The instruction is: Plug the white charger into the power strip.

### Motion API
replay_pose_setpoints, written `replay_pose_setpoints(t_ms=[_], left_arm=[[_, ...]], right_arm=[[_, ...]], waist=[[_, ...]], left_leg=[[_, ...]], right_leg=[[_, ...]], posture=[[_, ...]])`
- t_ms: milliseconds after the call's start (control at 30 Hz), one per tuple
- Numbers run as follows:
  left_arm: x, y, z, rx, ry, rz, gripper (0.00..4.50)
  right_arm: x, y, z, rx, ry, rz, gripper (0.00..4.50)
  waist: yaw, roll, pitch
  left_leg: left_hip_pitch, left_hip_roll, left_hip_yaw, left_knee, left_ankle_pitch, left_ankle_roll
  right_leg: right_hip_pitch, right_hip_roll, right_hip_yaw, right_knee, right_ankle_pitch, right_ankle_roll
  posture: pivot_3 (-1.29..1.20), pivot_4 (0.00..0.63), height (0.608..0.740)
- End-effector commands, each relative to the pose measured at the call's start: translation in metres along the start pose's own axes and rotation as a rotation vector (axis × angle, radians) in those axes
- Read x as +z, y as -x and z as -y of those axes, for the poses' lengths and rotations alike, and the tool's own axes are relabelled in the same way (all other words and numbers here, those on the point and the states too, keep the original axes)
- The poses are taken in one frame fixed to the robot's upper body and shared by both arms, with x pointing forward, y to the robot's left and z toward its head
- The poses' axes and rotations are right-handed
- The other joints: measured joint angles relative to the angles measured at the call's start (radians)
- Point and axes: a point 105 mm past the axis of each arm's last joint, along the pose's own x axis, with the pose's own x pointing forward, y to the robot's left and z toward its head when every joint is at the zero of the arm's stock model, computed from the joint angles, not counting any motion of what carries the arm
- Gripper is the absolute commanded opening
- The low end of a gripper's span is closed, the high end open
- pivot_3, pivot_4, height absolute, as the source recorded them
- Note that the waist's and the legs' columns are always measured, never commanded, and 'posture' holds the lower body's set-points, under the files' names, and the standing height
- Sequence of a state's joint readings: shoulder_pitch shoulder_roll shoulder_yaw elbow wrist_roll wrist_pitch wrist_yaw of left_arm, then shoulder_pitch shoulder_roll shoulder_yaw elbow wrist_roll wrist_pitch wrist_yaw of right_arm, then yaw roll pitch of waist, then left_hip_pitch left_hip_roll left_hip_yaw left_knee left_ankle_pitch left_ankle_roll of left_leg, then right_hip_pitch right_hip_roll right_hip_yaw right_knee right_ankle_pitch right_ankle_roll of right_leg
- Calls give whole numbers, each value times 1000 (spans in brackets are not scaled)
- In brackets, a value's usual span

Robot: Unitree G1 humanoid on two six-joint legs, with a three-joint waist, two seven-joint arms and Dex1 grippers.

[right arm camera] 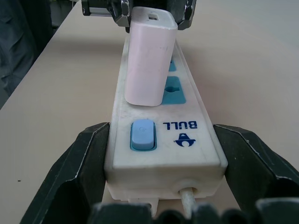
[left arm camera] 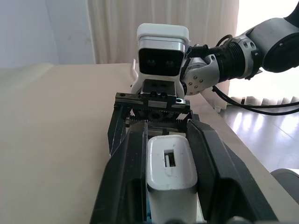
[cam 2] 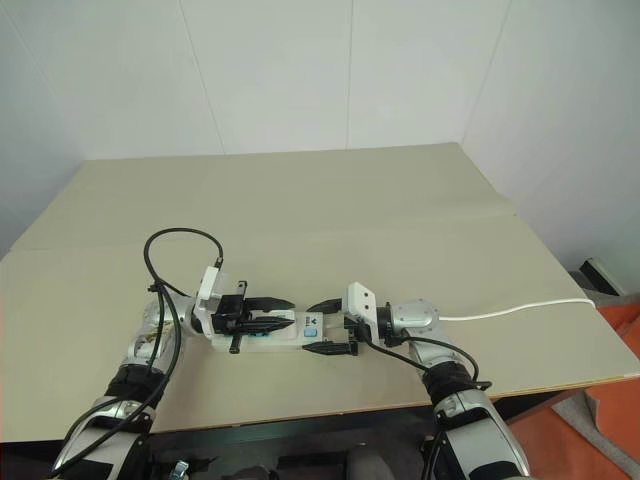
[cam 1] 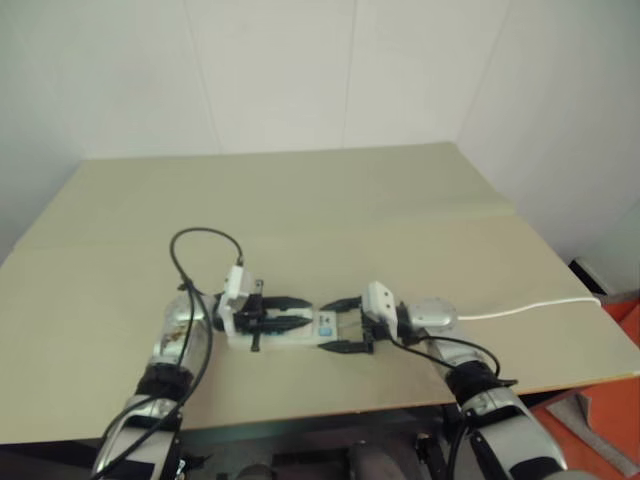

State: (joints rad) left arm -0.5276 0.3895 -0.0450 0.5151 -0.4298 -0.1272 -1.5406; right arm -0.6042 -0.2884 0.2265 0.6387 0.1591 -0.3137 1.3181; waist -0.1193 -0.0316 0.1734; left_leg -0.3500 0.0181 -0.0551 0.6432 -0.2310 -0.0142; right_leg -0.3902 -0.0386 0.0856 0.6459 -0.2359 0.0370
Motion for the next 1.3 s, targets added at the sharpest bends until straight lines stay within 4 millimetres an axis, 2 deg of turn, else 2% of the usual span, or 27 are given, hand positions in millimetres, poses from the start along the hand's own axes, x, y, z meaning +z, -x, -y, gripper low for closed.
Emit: replay_pose_setpoints(t_ms=[33,367,733,1000,1133,1233,1300], left_arm=[[-31,15,5,56,113,-113,1003],[-30,13,2,-13,210,-134,1003],[-23,11,2,-9,159,-89,4435],[-11,16,2,-21,134,-66,4476],[14,27,1,-40,138,-65,4476],[43,47,2,-26,125,-46,4476],[55,65,3,19,75,-75,4476]], right_arm=[[-9,-6,-15,79,9,-44,3385],[-12,-8,-17,79,6,-51,3385],[-12,-9,-17,72,8,-50,3385],[-11,-10,-16,75,10,-50,3385],[-10,-9,-15,74,15,-48,3385],[-9,-7,-13,64,22,-51,3385],[-8,-5,-11,62,1,-45,3385]], waist=[[0,0,-1],[0,0,-3],[-1,0,-3],[-2,0,-3],[-4,-1,-3],[-6,-2,-1],[-4,-2,-1]], left_leg=[[0,0,0,0,0,0],[0,0,0,0,0,0],[0,1,-1,-1,0,0],[0,1,-1,-1,0,0],[-2,1,-1,-1,0,0],[-6,1,0,-1,0,0],[-6,2,0,-1,0,0]], right_leg=[[0,0,0,0,0,0],[0,0,0,0,0,0],[-2,1,-1,-1,-1,0],[-2,1,-1,-2,-1,0],[-8,1,0,-1,-1,0],[-14,2,1,1,-1,0],[-14,2,1,1,-1,0]], posture=[[0,150,740],[0,150,740],[0,150,740],[0,150,740],[0,150,740],[0,150,740],[0,150,740]])
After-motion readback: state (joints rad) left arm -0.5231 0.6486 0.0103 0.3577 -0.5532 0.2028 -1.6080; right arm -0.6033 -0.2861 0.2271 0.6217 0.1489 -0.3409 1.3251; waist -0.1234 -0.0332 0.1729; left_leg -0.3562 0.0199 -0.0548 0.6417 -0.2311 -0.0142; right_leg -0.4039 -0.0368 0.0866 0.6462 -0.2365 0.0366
